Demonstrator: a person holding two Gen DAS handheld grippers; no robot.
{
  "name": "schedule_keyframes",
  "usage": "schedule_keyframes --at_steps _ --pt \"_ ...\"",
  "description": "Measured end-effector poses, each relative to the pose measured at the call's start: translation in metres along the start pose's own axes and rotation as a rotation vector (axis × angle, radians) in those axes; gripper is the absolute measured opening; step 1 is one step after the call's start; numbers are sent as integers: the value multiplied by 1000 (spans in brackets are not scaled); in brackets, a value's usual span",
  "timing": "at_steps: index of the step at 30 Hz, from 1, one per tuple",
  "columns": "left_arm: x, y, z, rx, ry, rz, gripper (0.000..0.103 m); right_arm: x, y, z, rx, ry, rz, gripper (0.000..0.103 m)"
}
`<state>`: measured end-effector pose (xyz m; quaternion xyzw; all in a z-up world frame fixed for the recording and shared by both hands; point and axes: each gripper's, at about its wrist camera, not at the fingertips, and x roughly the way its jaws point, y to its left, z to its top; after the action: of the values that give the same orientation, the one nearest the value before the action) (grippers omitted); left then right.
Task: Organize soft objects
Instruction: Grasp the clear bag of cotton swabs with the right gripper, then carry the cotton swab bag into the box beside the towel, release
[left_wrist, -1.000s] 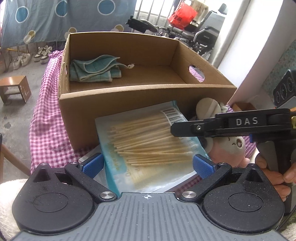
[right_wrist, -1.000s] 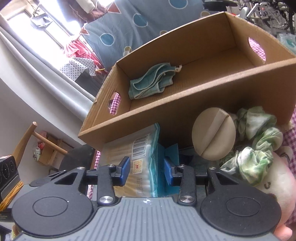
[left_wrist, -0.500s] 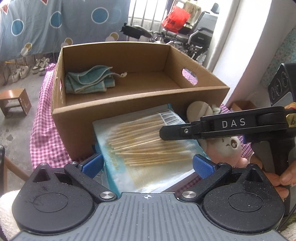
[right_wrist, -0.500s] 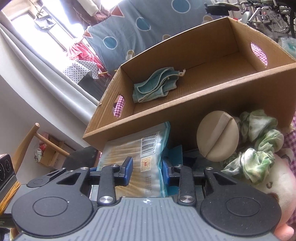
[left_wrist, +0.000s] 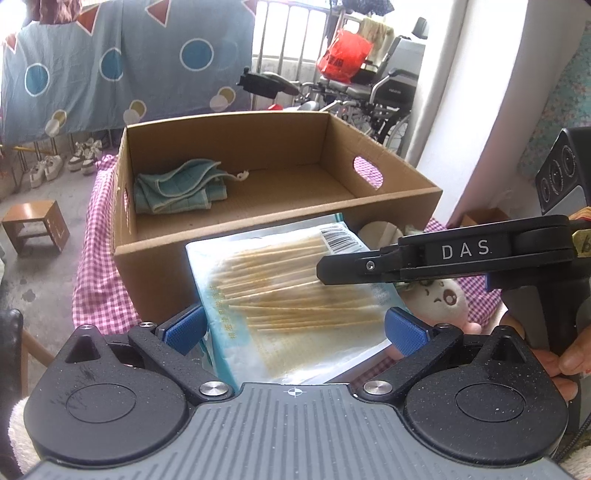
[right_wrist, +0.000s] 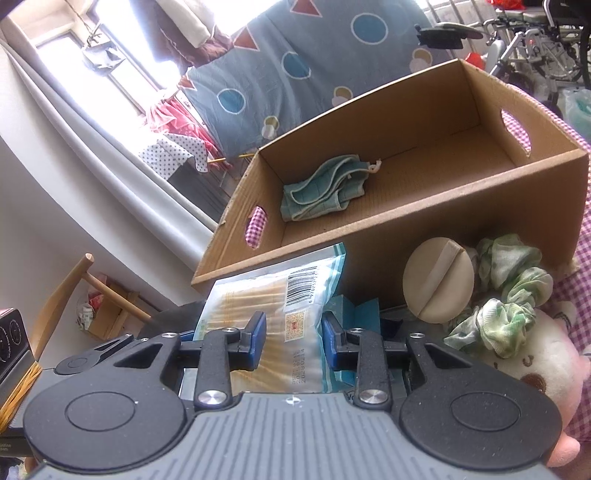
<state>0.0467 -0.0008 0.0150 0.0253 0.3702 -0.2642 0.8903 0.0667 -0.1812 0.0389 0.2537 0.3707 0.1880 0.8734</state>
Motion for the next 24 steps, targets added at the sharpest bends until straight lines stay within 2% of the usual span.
schedule_keyframes --at_steps 13,19,24 --pt "-32 -11 26 61 -132 23 103 -22 24 28 -59 -84 57 35" --pt "-30 -5 50 69 -157 27 103 -11 21 59 -56 -69 92 35" --pt "-18 4 77 91 -167 46 103 8 19 98 -70 -31 109 35"
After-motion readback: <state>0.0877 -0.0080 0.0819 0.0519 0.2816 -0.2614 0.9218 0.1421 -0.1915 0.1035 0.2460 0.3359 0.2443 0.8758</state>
